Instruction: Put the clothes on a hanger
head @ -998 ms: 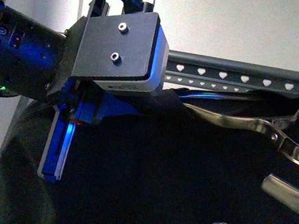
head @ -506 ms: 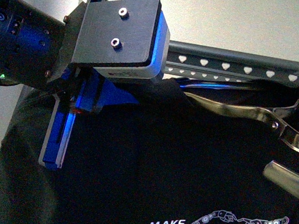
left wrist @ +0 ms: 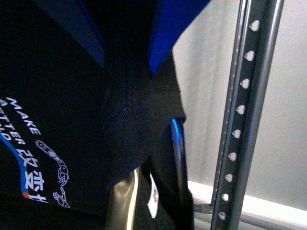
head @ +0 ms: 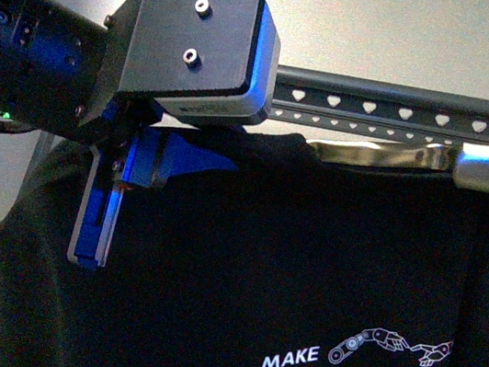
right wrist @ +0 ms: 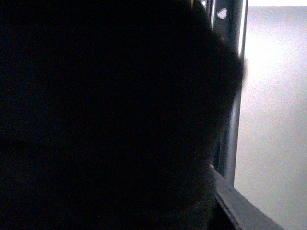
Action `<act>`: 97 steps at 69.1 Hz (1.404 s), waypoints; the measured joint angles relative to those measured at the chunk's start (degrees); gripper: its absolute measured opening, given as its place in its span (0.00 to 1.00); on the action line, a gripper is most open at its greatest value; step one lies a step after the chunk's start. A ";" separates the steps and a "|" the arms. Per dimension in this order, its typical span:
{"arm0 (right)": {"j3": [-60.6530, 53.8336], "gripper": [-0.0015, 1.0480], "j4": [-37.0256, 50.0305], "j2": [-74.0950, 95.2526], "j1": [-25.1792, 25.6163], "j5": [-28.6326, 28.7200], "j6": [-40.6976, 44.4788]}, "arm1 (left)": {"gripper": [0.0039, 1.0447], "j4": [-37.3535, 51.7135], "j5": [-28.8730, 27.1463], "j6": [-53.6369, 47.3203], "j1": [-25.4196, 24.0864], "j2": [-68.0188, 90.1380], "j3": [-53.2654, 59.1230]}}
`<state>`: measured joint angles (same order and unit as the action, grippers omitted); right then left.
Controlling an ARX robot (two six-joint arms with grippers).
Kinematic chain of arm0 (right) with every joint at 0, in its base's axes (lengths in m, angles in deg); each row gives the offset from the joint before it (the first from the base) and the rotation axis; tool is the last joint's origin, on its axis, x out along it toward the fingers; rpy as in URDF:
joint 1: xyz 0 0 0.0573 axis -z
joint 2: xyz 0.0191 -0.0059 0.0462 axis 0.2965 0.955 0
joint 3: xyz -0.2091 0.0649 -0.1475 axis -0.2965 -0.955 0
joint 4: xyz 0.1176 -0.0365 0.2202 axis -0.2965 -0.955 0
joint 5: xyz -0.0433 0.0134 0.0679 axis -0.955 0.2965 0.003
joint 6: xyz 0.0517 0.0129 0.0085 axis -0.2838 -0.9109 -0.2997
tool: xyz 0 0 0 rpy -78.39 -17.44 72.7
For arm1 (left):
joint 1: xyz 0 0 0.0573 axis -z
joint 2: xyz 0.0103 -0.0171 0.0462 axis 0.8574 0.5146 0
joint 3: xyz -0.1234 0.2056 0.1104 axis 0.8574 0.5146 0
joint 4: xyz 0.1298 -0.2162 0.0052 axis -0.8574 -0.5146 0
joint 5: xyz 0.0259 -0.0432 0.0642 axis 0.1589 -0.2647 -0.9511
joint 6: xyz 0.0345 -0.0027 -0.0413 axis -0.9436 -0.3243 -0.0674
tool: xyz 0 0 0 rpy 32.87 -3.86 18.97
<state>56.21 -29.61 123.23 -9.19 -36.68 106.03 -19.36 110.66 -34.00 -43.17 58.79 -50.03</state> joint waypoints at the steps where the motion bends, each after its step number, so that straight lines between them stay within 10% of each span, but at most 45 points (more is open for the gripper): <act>1: -0.07 0.08 -0.24 -0.09 0.13 0.04 -0.24 | 0.21 0.02 0.02 0.00 0.00 0.00 -0.02; 14: -1.88 0.08 -4.39 -1.84 2.27 1.99 -2.32 | 0.47 0.11 0.20 -0.09 0.00 -0.04 -0.42; 34: -2.49 0.08 -35.15 -5.18 6.47 0.70 -6.58 | 0.95 0.11 0.22 -0.11 0.00 -0.04 -0.44; 49: -2.97 0.08 -46.93 -5.33 8.61 8.22 -15.80 | 0.94 0.55 -0.17 0.24 0.02 -0.04 -0.37; 75: -3.02 0.05 -50.95 -8.02 12.61 17.84 -43.28 | 0.94 31.10 -14.32 82.31 -3.41 -0.42 2.34; 97: -1.27 0.05 -37.27 -9.75 14.38 17.84 -75.84 | 0.94 19.50 -28.65 105.39 -9.64 2.93 -4.48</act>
<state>54.94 -66.88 113.49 5.19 -18.85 30.19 0.14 82.00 71.39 -52.81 61.72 -54.52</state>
